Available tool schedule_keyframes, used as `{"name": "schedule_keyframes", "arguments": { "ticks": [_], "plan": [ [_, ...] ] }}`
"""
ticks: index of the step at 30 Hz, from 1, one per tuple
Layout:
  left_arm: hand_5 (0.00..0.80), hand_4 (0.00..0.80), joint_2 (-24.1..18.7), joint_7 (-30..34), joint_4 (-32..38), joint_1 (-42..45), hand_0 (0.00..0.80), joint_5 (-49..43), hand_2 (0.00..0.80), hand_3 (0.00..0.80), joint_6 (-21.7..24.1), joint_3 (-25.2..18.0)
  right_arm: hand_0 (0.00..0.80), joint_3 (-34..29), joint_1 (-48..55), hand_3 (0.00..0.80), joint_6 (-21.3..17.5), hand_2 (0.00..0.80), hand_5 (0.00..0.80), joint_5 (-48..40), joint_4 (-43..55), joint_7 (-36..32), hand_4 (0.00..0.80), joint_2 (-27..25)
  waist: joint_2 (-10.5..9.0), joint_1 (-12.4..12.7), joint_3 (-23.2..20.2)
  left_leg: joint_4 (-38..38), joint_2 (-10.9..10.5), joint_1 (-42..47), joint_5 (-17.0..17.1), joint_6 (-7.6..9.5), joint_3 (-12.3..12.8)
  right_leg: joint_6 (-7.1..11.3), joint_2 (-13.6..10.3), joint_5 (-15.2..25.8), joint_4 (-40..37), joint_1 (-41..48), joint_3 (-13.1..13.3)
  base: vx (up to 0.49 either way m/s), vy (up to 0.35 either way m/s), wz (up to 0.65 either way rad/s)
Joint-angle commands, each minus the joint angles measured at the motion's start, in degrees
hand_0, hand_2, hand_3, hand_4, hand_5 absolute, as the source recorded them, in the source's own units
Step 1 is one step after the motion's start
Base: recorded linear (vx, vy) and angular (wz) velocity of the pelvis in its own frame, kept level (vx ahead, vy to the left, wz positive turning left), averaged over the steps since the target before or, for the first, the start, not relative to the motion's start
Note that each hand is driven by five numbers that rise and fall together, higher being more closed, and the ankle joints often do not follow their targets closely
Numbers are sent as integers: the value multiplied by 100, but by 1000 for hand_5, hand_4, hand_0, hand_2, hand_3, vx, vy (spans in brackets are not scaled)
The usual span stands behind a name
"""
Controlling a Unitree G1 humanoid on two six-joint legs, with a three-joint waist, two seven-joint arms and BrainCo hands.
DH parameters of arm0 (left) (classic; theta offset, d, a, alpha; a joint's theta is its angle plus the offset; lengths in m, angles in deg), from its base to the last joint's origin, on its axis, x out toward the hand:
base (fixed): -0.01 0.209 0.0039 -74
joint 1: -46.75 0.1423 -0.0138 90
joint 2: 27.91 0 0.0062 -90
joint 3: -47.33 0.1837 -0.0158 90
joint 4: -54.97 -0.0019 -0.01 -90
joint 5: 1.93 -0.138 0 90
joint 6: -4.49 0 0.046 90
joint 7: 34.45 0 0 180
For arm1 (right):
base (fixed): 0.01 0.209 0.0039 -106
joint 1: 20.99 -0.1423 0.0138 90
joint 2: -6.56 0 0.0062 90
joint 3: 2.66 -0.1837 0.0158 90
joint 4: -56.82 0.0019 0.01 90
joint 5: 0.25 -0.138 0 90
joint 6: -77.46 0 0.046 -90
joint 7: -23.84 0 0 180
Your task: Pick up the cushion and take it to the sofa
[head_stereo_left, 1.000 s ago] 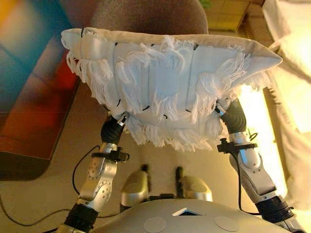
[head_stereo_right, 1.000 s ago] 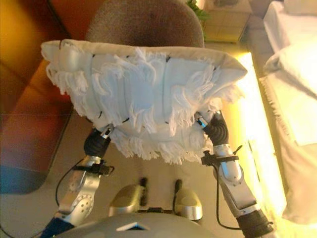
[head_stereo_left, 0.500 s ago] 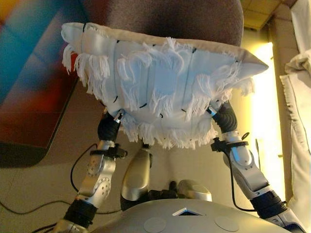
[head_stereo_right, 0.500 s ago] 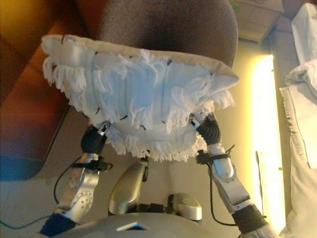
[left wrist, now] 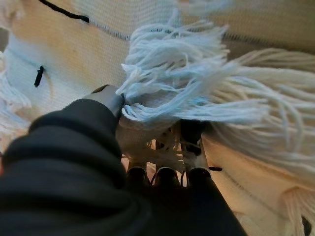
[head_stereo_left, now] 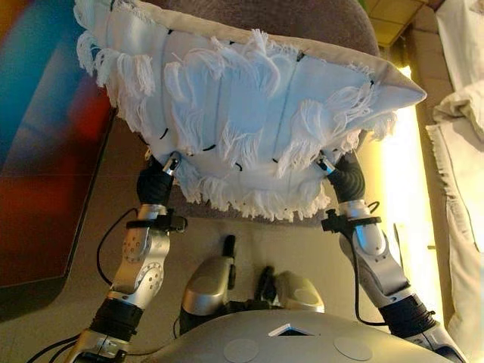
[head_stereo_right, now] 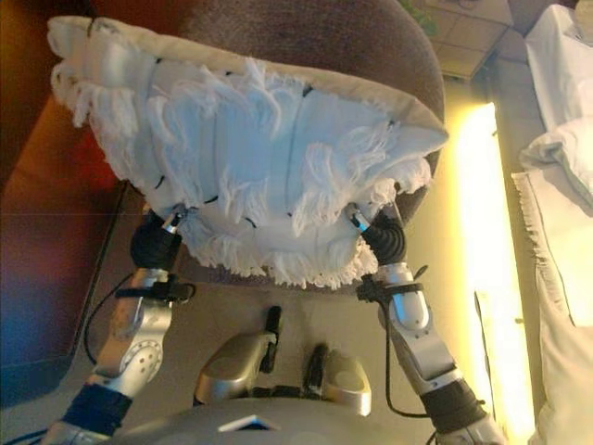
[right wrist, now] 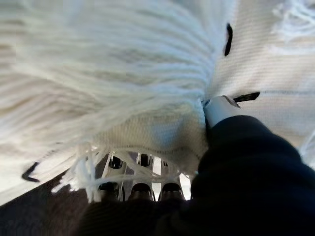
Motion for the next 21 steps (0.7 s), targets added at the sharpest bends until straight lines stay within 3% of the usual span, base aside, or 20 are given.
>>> {"name": "schedule_keyframes", "arguments": {
  "ticks": [1,4,7,8,11,12,14,16,21],
  "plan": [
    [800,800,355,449,660,-598,800,-422,800,800,426,294,800,184,-702,800,-615,800,800,172,-4,-180,800,-15,206,-55,-264,118,485,405,-715,-539,-82,13,40,1113,-1153,268,83,268,-197,38],
    [800,800,470,200,666,-486,800,-279,800,800,231,335,800,126,-719,800,-348,800,800,95,47,-182,800,-42,77,-34,-465,441,498,560,-967,-583,-107,-47,52,1135,-1474,634,41,271,-198,42],
    [800,800,516,333,478,-376,800,-474,800,800,291,419,800,111,-606,800,-228,800,800,132,107,-92,800,-192,12,-49,-493,1852,604,44,-646,-804,-8,-232,90,1073,-1532,846,0,156,-145,25],
    [800,800,504,327,459,-368,800,-386,800,800,231,436,800,110,-606,800,-196,800,800,97,45,-9,800,-222,25,-47,-456,1922,661,-78,-632,-823,82,-263,96,1038,-1521,904,-59,110,-54,29],
    [800,800,559,444,229,-308,800,-186,800,800,210,362,800,12,-445,800,-272,800,800,103,-121,-140,800,-184,154,-109,-424,877,718,238,-652,-798,342,-194,84,975,-1562,989,-287,114,45,19],
    [800,800,537,502,198,-346,800,-155,800,800,216,360,800,-14,-392,800,-312,800,800,141,-122,-129,800,-192,216,-117,-385,720,733,142,-428,-865,382,-196,112,947,-1572,1021,-320,65,82,11],
    [800,800,570,514,55,-458,800,-269,800,800,289,400,800,-37,-418,800,-299,800,800,211,-221,-85,800,-167,231,-137,-399,284,654,297,-632,-780,338,-159,32,968,-1657,976,-363,85,98,15],
    [800,800,609,354,-41,-544,800,-429,800,800,162,471,800,-113,-426,800,-197,800,800,166,-356,-42,800,-123,258,-153,-430,-67,638,506,-591,-777,258,-147,59,966,-1722,1058,-407,180,62,15],
    [800,800,673,183,-405,-668,800,-856,800,800,-148,631,800,-101,-356,800,-16,800,800,-224,-791,-168,800,139,206,-197,-599,-394,677,875,-618,-756,356,-87,50,963,-1827,1227,-433,234,17,10]
  ]
}}
